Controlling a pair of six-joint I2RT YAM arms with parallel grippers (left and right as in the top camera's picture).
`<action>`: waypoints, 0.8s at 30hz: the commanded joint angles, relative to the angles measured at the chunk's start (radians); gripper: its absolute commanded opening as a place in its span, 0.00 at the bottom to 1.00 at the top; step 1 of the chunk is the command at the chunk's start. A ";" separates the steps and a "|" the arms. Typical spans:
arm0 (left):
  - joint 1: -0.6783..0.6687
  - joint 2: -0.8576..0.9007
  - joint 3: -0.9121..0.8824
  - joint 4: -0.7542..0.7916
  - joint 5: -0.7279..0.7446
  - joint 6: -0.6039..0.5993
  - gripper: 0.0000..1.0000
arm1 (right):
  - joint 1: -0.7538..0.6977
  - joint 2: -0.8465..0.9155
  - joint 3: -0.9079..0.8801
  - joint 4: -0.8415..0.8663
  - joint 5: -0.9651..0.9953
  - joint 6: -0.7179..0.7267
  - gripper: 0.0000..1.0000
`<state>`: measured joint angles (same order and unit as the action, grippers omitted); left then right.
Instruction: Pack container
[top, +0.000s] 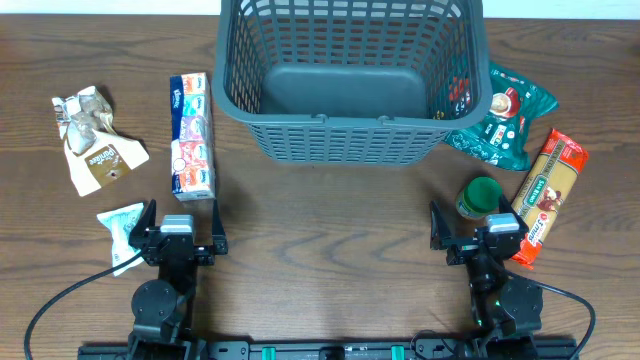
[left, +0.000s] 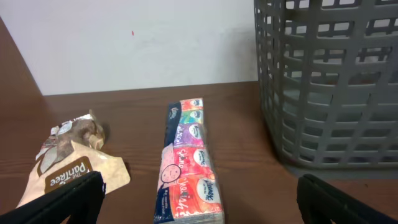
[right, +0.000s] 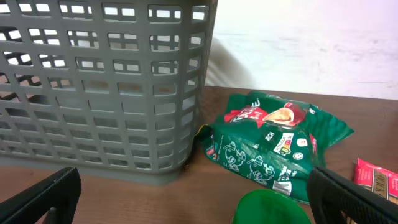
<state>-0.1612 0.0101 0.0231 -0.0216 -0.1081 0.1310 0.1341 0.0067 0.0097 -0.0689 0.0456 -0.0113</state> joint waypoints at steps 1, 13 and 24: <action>-0.001 -0.006 -0.019 -0.041 -0.009 -0.002 0.99 | -0.012 -0.001 -0.004 -0.001 0.009 -0.008 0.99; -0.001 -0.006 -0.019 -0.040 -0.009 -0.002 0.99 | -0.012 -0.001 -0.004 -0.001 0.010 -0.008 0.99; -0.001 -0.006 -0.019 -0.038 -0.011 -0.006 0.99 | -0.012 -0.001 -0.004 0.001 0.010 0.211 0.99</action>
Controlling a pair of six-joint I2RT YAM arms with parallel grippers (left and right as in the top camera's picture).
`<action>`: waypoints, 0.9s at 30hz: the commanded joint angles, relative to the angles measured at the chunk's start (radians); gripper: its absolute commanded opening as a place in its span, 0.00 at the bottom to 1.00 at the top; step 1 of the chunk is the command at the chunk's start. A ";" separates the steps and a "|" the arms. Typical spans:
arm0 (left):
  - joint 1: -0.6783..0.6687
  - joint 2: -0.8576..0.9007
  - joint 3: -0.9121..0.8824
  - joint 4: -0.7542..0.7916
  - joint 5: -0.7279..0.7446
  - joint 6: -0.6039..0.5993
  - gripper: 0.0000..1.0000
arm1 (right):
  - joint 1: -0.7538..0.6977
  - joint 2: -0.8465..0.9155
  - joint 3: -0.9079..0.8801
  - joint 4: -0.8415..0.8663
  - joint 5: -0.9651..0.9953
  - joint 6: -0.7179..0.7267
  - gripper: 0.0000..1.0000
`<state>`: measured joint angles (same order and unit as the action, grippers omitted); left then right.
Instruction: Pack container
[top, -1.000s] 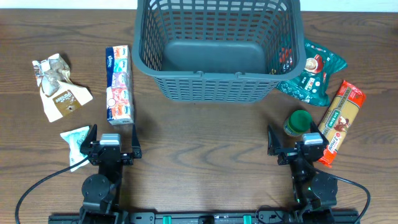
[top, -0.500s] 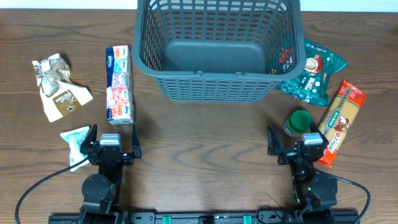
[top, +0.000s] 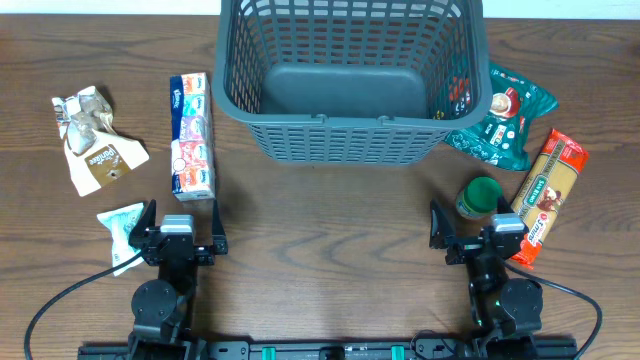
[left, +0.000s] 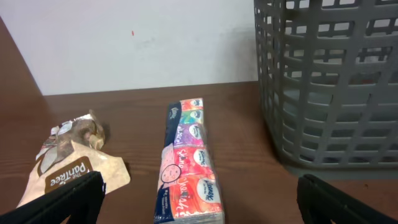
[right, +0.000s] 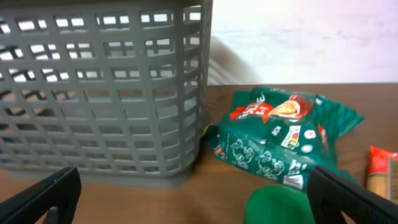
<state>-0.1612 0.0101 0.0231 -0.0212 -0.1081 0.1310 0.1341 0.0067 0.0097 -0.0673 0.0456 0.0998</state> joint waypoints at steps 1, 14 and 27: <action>-0.001 -0.006 -0.019 -0.038 -0.011 -0.012 0.99 | -0.012 -0.001 -0.004 0.000 0.010 0.122 0.99; -0.001 -0.006 -0.018 0.019 -0.006 -0.119 0.99 | -0.018 0.051 0.105 -0.124 -0.042 0.203 0.99; -0.001 0.015 -0.016 -0.004 -0.013 -0.163 0.99 | -0.173 0.755 0.929 -0.620 -0.119 0.072 0.99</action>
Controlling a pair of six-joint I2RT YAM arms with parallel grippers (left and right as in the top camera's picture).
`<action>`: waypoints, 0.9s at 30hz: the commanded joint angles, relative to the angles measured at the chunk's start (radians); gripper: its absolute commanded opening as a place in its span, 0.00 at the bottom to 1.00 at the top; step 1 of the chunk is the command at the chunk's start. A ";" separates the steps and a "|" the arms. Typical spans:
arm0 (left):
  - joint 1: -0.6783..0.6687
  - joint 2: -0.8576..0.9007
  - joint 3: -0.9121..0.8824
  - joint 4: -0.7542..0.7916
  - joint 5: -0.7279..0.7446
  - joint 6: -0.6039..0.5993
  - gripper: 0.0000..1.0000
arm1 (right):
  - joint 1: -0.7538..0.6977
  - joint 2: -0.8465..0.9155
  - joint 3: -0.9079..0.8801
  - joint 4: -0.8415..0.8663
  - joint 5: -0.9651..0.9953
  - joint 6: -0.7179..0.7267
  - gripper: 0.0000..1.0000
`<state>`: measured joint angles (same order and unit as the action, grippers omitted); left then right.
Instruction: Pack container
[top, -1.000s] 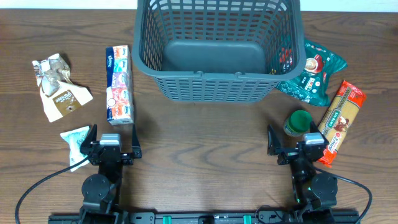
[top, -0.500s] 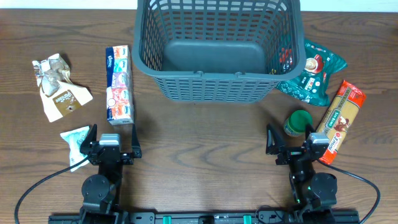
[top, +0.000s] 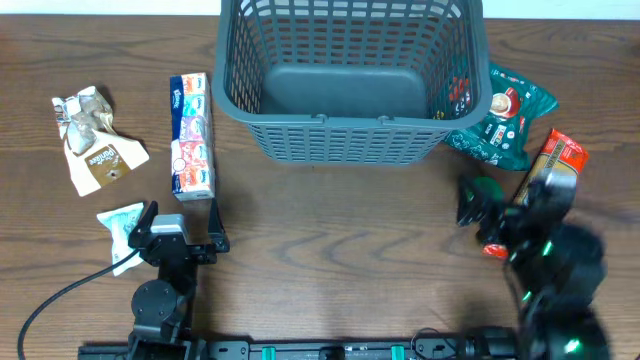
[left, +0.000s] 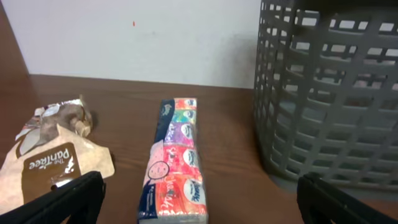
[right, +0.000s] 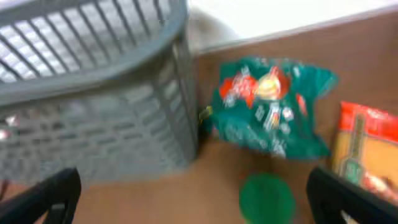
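Observation:
The grey plastic basket (top: 330, 140) stands empty at the back centre. To its left lies a colourful tissue pack (top: 191, 136) (left: 176, 162). A green-lidded jar (top: 487, 190) (right: 267, 198) stands right of centre, with a green snack bag (top: 500, 118) (right: 270, 106) and a red-and-yellow pasta packet (top: 550, 165) (right: 364, 155) beside it. My right gripper (top: 505, 215) (right: 199, 208) is raised and blurred, open, just behind and over the jar. My left gripper (top: 182, 222) (left: 199, 205) sits low at the front left, open and holding nothing, facing the tissue pack.
A brown paper snack bag (top: 95, 150) (left: 46, 158) lies at the far left. A small white-and-teal packet (top: 122, 230) rests beside the left gripper. A white wall rises behind the table.
My right arm has risen and shifted right toward the jar, and its camera now looks down on the green lid. The left wrist has tipped slightly. No object has moved.
Both grippers rested open at the front edge, with all items around the empty basket. Then the right wrist view had risen a little. Now the right arm is up by the jar, and the left has barely stirred.

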<state>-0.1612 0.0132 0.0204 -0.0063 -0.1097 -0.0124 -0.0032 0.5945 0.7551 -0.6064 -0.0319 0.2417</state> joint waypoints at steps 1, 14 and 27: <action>-0.001 0.014 -0.014 -0.019 -0.011 -0.019 0.99 | -0.045 0.227 0.251 -0.131 -0.045 -0.079 0.99; -0.001 0.029 -0.011 -0.019 -0.010 -0.020 0.98 | -0.124 0.966 1.249 -0.613 -0.146 -0.238 0.99; -0.001 0.029 -0.011 -0.019 -0.011 -0.020 0.98 | -0.310 1.263 1.480 -0.673 -0.208 -0.153 0.47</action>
<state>-0.1612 0.0402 0.0204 -0.0071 -0.1093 -0.0265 -0.3061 1.8172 2.2238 -1.2709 -0.2188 0.0795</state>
